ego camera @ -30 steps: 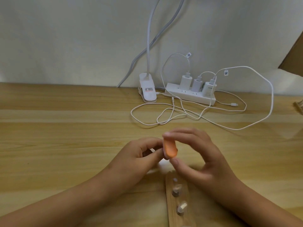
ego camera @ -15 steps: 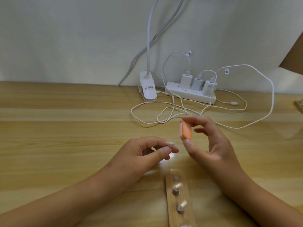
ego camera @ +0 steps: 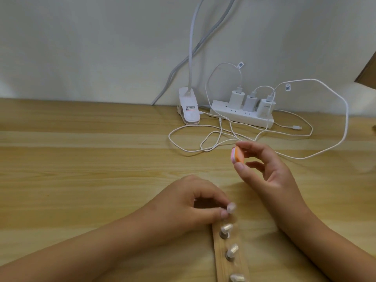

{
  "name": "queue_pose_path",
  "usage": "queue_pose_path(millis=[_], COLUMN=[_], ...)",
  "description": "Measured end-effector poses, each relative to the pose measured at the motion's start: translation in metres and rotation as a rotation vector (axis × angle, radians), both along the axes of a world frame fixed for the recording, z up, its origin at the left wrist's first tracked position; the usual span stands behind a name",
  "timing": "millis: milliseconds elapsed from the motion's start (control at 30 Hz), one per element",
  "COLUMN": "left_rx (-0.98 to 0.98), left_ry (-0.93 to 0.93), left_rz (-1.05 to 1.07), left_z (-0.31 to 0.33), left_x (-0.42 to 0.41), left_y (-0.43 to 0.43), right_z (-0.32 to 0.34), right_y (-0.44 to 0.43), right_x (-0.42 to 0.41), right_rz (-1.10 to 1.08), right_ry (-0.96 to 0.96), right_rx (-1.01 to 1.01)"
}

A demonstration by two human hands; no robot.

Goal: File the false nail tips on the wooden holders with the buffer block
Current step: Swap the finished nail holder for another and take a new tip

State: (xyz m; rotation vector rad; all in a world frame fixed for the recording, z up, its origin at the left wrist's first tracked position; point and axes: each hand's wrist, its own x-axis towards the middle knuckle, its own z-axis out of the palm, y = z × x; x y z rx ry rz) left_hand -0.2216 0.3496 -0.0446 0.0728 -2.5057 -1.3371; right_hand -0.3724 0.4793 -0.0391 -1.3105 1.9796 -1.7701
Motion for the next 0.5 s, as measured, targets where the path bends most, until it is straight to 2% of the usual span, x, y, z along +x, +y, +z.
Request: queue_pose_path(millis=[100,300,400,500], left_rx=[-0.163,-0.126,-0.17,-0.266], left_ry=[-0.028,-0.155,-0.245,-0.254], left_rz=[-0.022,-0.099,-0.163,-0.152], left_z=[0.001,0.013,0.02,0.03], left_x=[-0.001,0.007,0.014,0.017], left_y=[0.001,-0.001,-0.004,-0.009], right_z=[0.001,0.002,0.001,-0.003], right_y=[0.001,0.001,0.001,-0.002], right_x=[0.002,0.003,0.0,-0.006], right_rz=[0.003,0.012,0.023,0.035], right_ry=[0.002,-0.03,-0.082,-0.146], right_rx=[0.023,-0.01,-0.011,-0.057])
